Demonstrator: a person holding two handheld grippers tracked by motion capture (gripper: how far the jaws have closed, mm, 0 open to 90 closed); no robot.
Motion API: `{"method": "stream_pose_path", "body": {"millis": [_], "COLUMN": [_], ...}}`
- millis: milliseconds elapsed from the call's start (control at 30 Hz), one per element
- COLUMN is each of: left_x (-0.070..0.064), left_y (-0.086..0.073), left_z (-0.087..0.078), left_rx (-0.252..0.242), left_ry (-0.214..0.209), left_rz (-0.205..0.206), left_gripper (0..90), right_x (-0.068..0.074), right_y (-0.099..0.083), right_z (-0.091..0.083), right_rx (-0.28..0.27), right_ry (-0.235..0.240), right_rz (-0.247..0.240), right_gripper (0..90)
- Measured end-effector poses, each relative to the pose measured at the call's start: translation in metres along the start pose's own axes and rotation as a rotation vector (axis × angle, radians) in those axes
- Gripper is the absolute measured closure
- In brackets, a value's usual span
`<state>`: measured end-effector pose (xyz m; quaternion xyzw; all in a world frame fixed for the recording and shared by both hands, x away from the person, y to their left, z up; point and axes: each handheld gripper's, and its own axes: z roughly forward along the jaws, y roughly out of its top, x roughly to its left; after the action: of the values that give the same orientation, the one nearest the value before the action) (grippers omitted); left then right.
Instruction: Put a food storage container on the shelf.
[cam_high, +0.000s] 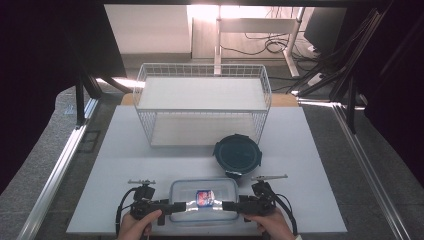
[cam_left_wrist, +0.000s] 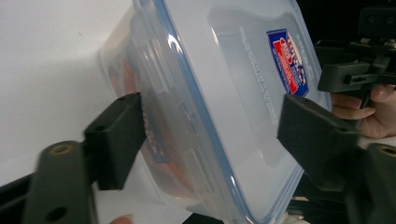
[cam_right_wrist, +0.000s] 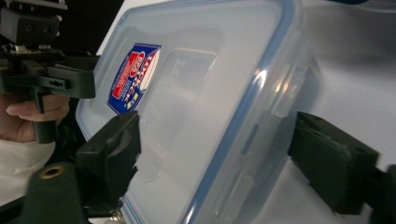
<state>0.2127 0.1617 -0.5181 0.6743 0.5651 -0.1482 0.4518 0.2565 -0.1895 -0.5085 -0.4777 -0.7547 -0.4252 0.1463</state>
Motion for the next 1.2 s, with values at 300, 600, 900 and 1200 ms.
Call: {"method": "stream_pose_path", "body": {"millis": [300,600,900,1200], "left_x": [-0.003,-0.017,-0.022,-0.026], "left_y": [0.0,-0.002,-0.001,-0.001], "left_z": [-0.005,-0.011,-0.016,-0.019], "left_rx": [-0.014,-0.047,-0.077,-0.103], "left_ry": [0.012,0.071,0.085,0.081], "left_rz": [0.006,0.025,0.054,0.09], "left_gripper": [32.9,37.1,40.7,41.9], "right_x": [-0.004,0.004,0.011,0.018], "right_y": [-0.001,-0.004,-0.004,-0.003], "right_z": [-0.009,-0.017,-0.022,-0.027], "right_rx": [-0.042,-0.088,-0.119,-0.14], "right_ry": [0.024,0.002,-0.016,-0.04], "right_rz": [0.04,0.034,-0.014,-0.1], "right_gripper": [33.4,40.5,43.5,43.6]}}
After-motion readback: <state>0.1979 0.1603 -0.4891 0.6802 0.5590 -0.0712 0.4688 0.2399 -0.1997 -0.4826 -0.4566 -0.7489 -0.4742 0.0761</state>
